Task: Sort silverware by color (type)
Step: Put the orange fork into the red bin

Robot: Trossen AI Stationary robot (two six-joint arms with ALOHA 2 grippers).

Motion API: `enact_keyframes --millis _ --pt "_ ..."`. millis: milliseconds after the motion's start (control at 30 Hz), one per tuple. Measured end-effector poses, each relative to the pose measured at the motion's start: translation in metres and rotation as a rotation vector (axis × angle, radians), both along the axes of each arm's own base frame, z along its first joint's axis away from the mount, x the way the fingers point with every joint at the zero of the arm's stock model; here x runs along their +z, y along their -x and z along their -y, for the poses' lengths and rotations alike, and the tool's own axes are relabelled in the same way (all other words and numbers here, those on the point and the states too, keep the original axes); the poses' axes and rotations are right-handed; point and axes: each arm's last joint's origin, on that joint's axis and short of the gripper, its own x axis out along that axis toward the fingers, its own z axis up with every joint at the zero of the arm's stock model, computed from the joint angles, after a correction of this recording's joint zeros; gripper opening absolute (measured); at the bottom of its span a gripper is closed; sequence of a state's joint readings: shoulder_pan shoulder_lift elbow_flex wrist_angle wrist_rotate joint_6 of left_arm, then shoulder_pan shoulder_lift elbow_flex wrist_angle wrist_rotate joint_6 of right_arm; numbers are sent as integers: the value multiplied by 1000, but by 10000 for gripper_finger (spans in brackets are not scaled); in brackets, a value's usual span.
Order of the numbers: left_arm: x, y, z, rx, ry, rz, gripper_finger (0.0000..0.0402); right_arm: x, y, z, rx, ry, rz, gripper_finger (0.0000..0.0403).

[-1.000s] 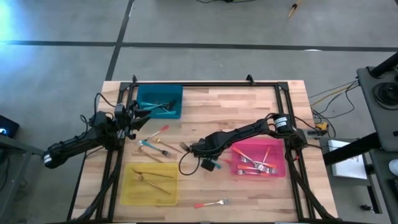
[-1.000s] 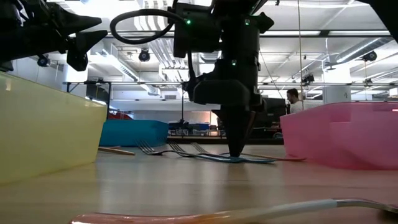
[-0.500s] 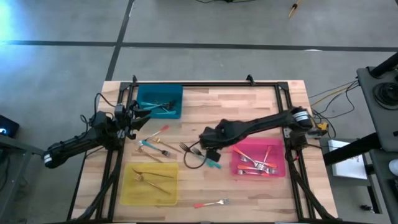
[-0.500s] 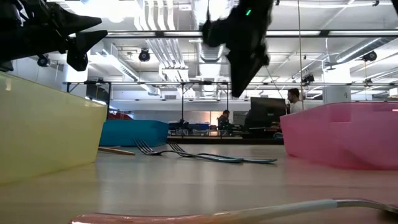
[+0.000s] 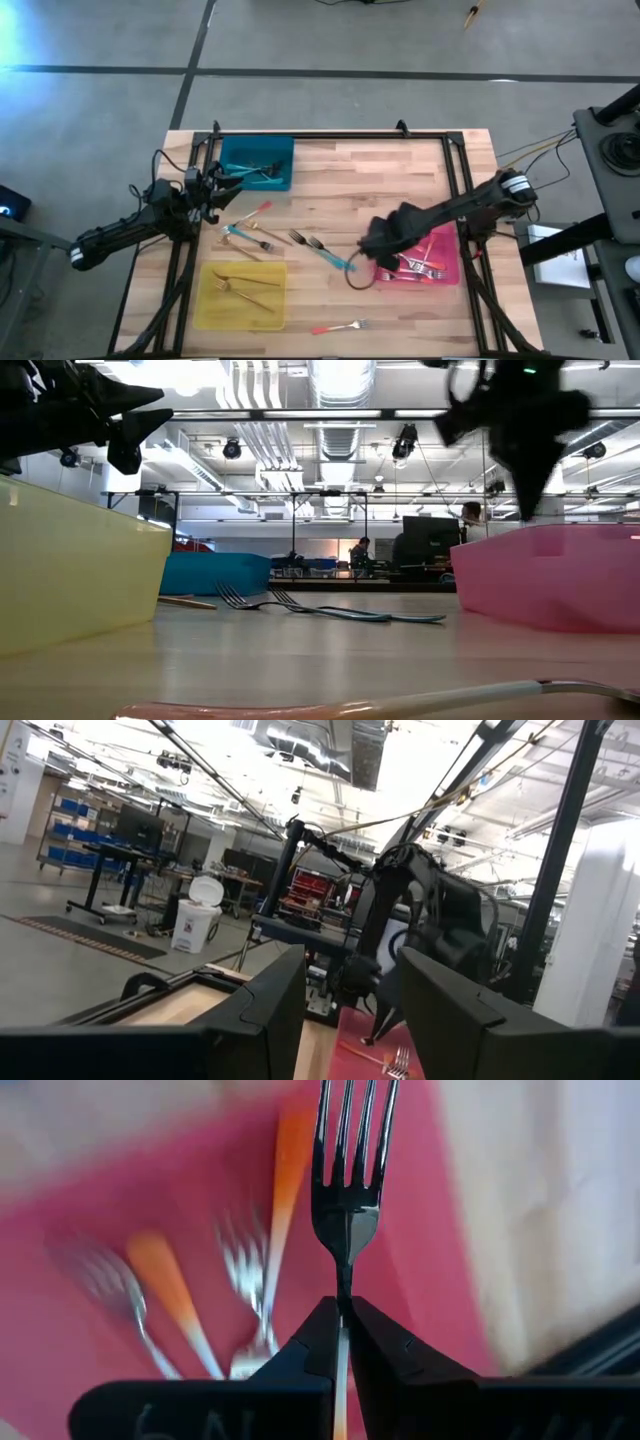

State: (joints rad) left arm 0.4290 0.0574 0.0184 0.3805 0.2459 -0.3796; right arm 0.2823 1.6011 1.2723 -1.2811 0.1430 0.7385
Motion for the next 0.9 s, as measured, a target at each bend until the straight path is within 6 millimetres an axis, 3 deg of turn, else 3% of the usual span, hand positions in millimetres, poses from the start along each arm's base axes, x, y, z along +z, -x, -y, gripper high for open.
enact_keyframes --millis 200,433,600,733,900 --pt "0 0 0 0 0 0 141 -16 27 -5 -30 -52 -19 9" --pt "0 0 0 0 0 0 141 -28 34 -6 -107 -135 190 16" --pt "0 0 0 0 0 0 141 -33 38 -6 -133 -138 194 50" --pt "0 0 0 0 0 0 141 -30 36 -6 -129 -141 201 79" --pt "0 0 0 0 0 0 141 -9 23 -11 -115 -197 272 97"
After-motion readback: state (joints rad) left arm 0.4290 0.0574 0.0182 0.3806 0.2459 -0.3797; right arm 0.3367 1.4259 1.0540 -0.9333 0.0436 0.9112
